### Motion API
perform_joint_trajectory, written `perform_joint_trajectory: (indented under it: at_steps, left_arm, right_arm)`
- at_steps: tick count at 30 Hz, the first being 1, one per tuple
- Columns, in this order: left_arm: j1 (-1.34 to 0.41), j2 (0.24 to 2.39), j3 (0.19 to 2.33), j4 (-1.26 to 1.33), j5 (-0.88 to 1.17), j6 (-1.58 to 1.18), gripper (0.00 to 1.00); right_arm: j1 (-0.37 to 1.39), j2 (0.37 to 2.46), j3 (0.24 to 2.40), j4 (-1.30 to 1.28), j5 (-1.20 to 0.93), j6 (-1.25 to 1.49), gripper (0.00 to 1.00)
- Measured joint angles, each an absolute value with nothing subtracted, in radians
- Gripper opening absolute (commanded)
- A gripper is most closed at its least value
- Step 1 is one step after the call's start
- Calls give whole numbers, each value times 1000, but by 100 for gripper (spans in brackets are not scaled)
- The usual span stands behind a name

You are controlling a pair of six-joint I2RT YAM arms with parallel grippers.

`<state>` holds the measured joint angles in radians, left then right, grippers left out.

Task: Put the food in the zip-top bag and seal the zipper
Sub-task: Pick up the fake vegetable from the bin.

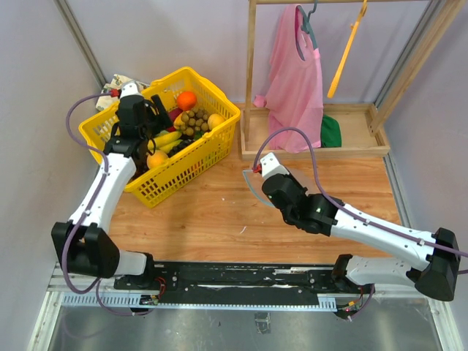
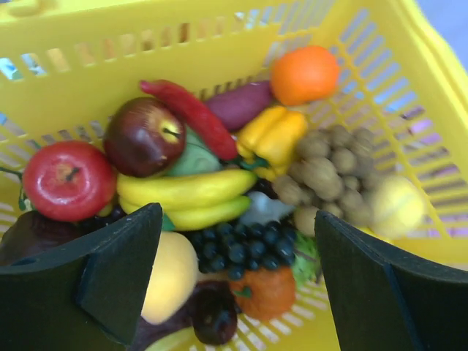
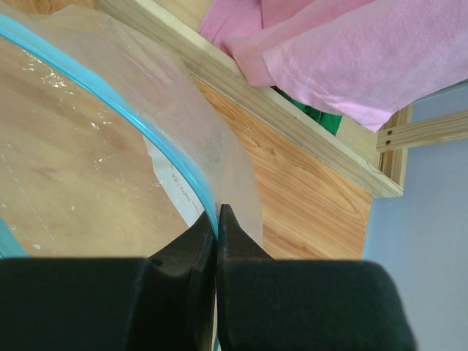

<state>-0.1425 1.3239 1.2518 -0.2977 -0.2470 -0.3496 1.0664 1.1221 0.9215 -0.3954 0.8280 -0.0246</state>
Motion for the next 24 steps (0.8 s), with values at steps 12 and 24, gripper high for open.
perform_joint_trajectory:
  at_steps: [12,24]
  left_arm:
    - [11,1613,1274,-115,-299,-402,70]
    - [43,1758,1385,-18,-278,-361,58]
  right_arm:
    - [1064,1122,921,-382,793,-37,1]
    - [1055,1116,921,-366,780,-50,1]
